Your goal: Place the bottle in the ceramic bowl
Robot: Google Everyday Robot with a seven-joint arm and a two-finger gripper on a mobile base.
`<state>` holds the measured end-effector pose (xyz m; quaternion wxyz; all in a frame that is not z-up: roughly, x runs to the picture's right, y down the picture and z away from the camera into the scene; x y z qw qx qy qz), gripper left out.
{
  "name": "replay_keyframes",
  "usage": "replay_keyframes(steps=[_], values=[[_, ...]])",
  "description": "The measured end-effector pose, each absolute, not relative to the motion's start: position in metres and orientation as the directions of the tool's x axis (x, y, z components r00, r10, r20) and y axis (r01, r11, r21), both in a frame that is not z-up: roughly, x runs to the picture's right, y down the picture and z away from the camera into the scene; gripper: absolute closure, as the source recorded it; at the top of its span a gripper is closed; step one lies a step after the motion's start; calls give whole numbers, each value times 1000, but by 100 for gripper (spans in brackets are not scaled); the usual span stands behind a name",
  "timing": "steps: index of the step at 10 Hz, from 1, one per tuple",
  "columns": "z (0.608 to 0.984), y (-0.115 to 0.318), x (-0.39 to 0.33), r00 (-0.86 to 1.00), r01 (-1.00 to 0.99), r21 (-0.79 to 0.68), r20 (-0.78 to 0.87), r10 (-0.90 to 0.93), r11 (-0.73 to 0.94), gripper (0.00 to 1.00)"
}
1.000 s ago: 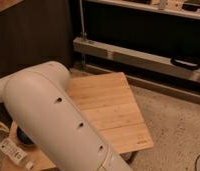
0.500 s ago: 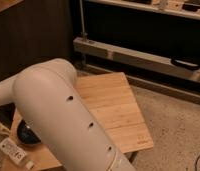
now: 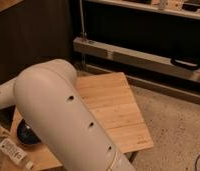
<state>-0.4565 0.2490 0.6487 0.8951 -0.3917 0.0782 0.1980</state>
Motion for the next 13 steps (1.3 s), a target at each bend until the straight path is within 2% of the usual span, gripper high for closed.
replay_keyframes(steps=[13], values=[[683, 287, -438, 885, -466, -662, -348, 311, 587, 35]])
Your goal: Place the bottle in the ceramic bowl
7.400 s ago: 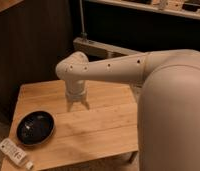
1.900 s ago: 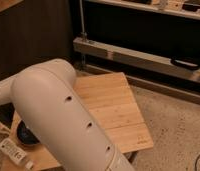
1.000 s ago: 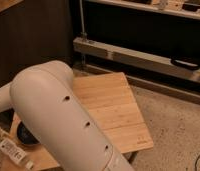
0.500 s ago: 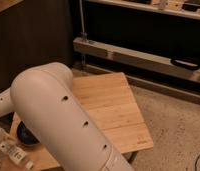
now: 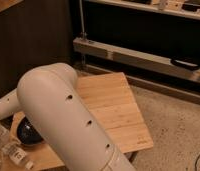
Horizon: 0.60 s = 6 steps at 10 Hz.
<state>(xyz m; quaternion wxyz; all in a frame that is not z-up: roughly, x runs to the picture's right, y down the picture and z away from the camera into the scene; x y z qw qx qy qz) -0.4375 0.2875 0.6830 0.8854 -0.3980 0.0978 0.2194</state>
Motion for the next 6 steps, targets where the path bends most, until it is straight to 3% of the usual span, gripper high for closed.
replay_keyframes(steps=[6], values=[[692, 294, -437, 887, -462, -664, -349, 303, 588, 35]])
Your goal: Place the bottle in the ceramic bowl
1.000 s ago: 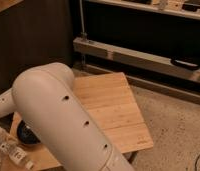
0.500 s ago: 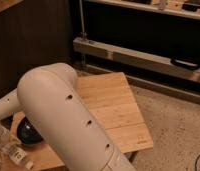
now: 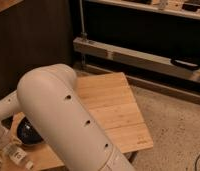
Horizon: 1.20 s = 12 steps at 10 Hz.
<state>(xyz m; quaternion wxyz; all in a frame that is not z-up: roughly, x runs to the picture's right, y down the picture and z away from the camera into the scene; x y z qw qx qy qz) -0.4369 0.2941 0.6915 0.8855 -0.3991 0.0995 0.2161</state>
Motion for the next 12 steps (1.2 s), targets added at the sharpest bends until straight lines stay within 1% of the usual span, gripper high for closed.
replay_keyframes(steps=[8, 12], values=[[694, 317, -440, 870, -493, -671, -364, 333, 554, 35], [696, 321, -446, 869, -495, -680, -371, 327, 541, 36]])
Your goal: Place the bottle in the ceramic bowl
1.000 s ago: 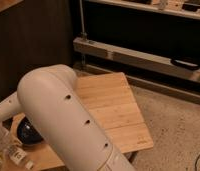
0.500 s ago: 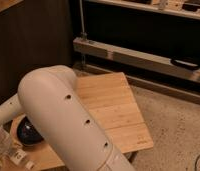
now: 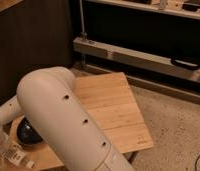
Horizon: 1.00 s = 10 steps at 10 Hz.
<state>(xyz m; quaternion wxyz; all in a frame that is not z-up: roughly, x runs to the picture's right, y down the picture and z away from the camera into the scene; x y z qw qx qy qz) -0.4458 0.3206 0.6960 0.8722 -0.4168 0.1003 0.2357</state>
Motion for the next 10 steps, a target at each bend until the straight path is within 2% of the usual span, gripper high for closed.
replay_keyframes(steps=[1, 2, 3, 4, 6, 7, 10], values=[[697, 320, -446, 869, -494, -684, -374, 323, 536, 40], [698, 319, -447, 867, -497, -686, -381, 320, 531, 49], [699, 315, -445, 863, -505, -681, -393, 318, 530, 62], [697, 312, -443, 861, -509, -678, -397, 319, 531, 70], [687, 306, -435, 851, -525, -667, -412, 325, 529, 92], [680, 301, -431, 847, -531, -663, -416, 331, 528, 98], [659, 270, -423, 847, -531, -667, -388, 364, 523, 100]])
